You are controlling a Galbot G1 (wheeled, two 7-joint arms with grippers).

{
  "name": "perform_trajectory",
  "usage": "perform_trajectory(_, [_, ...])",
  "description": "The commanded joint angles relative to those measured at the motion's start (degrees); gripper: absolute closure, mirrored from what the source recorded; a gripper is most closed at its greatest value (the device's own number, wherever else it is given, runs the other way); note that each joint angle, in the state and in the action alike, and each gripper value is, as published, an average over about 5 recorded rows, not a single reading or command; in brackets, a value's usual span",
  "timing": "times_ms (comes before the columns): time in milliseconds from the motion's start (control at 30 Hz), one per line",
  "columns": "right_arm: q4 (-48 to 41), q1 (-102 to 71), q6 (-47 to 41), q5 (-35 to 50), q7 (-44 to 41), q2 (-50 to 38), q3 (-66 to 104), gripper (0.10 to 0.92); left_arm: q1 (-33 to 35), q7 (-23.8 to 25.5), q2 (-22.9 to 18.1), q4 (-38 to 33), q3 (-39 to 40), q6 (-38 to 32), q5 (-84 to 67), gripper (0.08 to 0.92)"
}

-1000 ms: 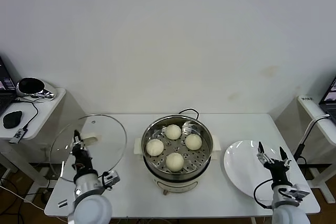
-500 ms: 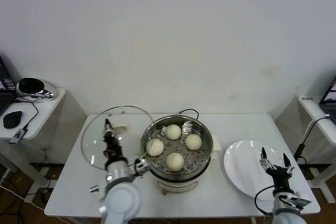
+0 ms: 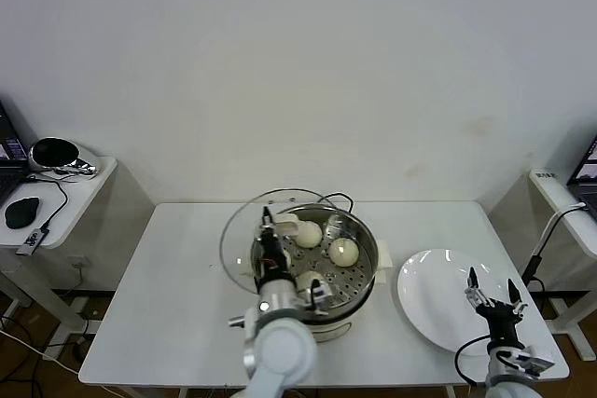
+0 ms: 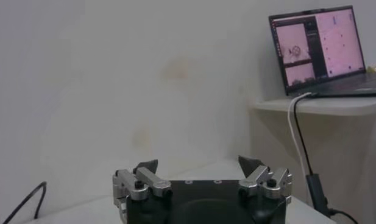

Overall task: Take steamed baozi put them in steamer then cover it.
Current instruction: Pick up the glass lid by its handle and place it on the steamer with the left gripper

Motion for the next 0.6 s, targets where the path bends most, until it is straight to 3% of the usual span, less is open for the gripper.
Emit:
perform_trajectory(33, [-1.1,0.3,0.1,-0.6,0.0,0.7,0.0,0.203,-3.0,1.4,-1.1,4.7,9.6,2.3,-1.4,0.859])
perform_trajectory(333, [-1.8,0.9,0.1,-1.0,-0.1,1.2,-0.3,0.203,-3.7,-1.7,-1.1,7.4,10.4,2.4,-0.1,0.859])
perform_trajectory(600, [-1.9,0.8,0.1,-1.1,-0.1,1.2,-0.4,0.203,-4.1,-0.4,-1.0,8.1,9.8,3.1,2.5,0.859])
